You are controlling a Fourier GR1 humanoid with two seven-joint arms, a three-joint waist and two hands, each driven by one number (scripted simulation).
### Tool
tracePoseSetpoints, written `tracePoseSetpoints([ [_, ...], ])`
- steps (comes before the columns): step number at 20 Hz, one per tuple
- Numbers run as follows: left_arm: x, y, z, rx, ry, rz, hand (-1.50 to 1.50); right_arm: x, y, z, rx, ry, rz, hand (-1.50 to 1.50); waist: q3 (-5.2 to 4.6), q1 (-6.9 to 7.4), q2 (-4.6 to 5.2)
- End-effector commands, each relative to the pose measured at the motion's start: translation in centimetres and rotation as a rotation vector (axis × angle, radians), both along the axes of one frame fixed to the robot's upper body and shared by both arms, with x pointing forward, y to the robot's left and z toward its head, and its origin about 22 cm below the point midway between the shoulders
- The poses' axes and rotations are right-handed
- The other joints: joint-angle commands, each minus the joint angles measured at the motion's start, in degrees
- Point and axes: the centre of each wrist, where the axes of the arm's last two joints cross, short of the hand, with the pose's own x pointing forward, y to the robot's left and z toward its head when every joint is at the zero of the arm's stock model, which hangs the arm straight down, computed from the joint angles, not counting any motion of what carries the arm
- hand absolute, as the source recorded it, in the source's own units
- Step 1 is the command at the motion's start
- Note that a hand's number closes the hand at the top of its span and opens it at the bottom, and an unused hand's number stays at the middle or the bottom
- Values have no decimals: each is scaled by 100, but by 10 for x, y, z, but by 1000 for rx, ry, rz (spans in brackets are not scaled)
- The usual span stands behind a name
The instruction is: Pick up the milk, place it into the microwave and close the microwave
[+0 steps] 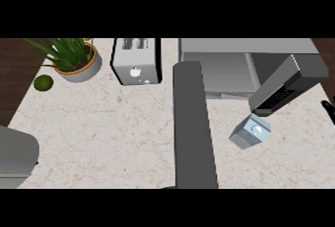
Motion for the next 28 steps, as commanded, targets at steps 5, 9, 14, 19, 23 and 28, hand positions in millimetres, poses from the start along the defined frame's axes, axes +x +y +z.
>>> tracePoseSetpoints([
  [5, -18, 13, 12, 0, -32, 19, -150, 15, 15, -67, -59, 73, -43, -150, 5, 20, 8],
  [9, -27, -1, 2, -13, -15, -10, -150, 13, 6, -93, -65, 102, -59, -150, 7, 31, 9],
  [14, -38, 19, 10, -8, -19, -21, -150, 20, 5, -122, -114, 147, -106, -150, 15, 136, 20],
  [19, -32, 16, 13, -17, -31, -23, -150, 15, 10, -142, -171, 125, -96, -150, 25, 122, 38],
  [23, -40, 23, 7, -6, -19, -33, -150, 25, 27, -155, -200, 113, -115, -150, 27, 210, 41],
  [28, -32, 19, 1, -10, -17, -25, -150, 39, 38, -158, -191, 95, -85, -150, 26, 142, 56],
])
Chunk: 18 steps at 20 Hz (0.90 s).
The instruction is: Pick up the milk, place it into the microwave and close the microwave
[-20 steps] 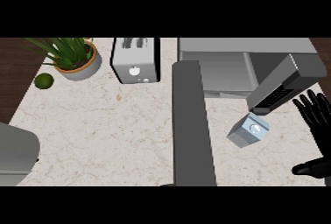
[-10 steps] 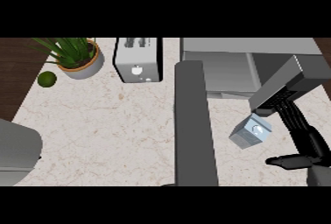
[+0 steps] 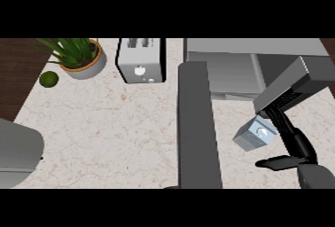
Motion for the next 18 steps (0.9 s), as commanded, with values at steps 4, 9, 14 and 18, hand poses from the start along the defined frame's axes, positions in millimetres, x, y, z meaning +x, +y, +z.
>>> tracePoseSetpoints([
  [4, -3, -8, 8, -7, -28, -34, -150, 8, 21, -18, 143, -85, 113, -150, 7, 27, 22],
  [9, -10, -3, 7, 2, -13, -23, -150, 2, 15, -22, 210, -57, 126, -150, 19, 103, 32],
  [14, 3, 2, 0, -13, -9, -26, -150, 27, 33, -13, 259, -43, 175, 150, 11, 21, 55],
  [18, -17, 4, 2, 9, 1, -44, -150, 16, 49, -25, 254, -50, 223, 150, 3, 117, 0],
])
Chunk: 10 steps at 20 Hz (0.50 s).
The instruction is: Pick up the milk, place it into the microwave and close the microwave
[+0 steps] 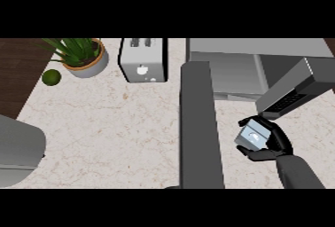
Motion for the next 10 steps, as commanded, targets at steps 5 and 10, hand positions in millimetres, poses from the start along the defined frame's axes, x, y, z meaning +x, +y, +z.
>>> tracePoseSetpoints([
  [5, -4, 2, 2, -19, -13, -16, -150, 7, 12, -1, 204, -154, 127, 150, 8, -9, 16],
  [10, -15, -2, -1, -15, -3, -2, -150, -23, 37, -34, 85, -91, -163, 150, -12, -96, -14],
])
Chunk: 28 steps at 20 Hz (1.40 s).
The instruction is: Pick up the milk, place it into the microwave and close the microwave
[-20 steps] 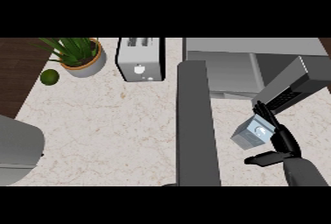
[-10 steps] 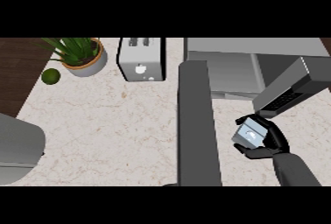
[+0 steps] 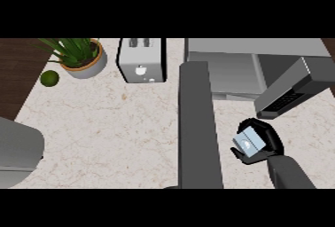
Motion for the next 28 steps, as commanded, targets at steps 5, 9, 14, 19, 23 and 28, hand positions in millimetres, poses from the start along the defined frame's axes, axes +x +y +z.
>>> tracePoseSetpoints([
  [5, -6, -5, -1, -16, -5, 6, -150, -25, 22, -31, -28, -49, -251, 150, -5, -102, -16],
  [9, 8, 6, 9, -7, 0, 4, -150, 8, 48, -13, -59, -59, -222, 150, -10, -171, -21],
  [14, -15, 9, 2, -4, 26, -1, -150, 28, 42, 3, -112, -121, -271, 150, -11, -108, -28],
  [19, -10, 3, -1, -8, 25, 7, -150, 60, 42, 31, -100, -121, -279, 150, -12, -119, -17],
  [23, 2, 7, -3, 7, 28, -4, -150, 93, 37, 66, -142, -112, -279, 150, -6, -15, 37],
  [28, 7, 11, 4, 7, 14, -24, -150, 104, 21, 83, -190, -117, -319, 150, -3, 27, 58],
])
